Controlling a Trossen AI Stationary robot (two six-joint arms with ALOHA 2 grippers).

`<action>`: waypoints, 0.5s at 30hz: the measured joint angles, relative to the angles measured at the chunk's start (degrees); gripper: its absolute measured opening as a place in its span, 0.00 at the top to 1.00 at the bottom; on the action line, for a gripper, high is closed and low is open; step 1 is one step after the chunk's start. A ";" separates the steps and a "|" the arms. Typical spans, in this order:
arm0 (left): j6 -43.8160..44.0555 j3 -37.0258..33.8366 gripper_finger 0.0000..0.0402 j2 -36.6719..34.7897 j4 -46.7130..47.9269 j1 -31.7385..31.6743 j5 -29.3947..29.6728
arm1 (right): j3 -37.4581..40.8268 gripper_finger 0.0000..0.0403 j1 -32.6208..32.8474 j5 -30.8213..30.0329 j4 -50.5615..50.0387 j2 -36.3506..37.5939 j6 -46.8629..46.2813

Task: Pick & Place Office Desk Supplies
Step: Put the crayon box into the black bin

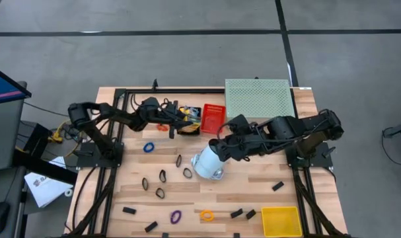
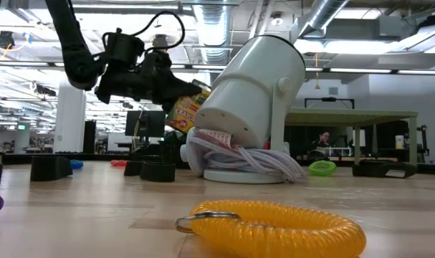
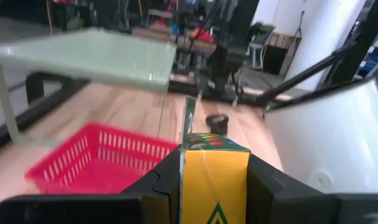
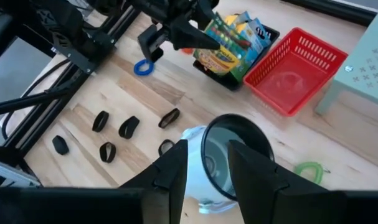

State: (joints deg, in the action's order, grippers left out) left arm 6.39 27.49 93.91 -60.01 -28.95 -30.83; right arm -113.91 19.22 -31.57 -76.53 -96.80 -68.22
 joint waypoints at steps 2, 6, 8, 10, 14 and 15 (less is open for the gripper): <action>-0.13 0.00 0.76 0.02 2.15 0.02 0.05 | -0.01 0.72 0.37 -0.17 -0.01 -0.01 -0.36; -1.42 0.00 0.76 0.00 1.97 0.59 0.38 | 0.00 0.72 0.35 -1.31 -0.01 -0.01 -0.42; -2.50 0.00 0.76 -0.09 1.97 0.59 1.22 | -0.02 0.72 0.30 -1.36 0.00 -0.01 -0.42; -3.37 0.00 0.76 -0.10 1.98 0.61 2.27 | 0.00 0.72 0.27 -1.38 0.00 -0.01 -0.81; -5.10 0.00 0.76 -0.11 2.10 0.59 3.92 | -0.01 0.72 0.33 -1.38 0.21 -0.01 -0.83; -5.49 0.00 0.76 -0.11 2.10 0.59 4.12 | -0.01 0.72 0.33 -1.38 0.23 -0.01 -0.83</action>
State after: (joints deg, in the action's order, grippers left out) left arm 0.89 27.49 93.80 -57.91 -28.36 -26.71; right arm -113.91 19.55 -32.95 -76.31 -96.82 -69.06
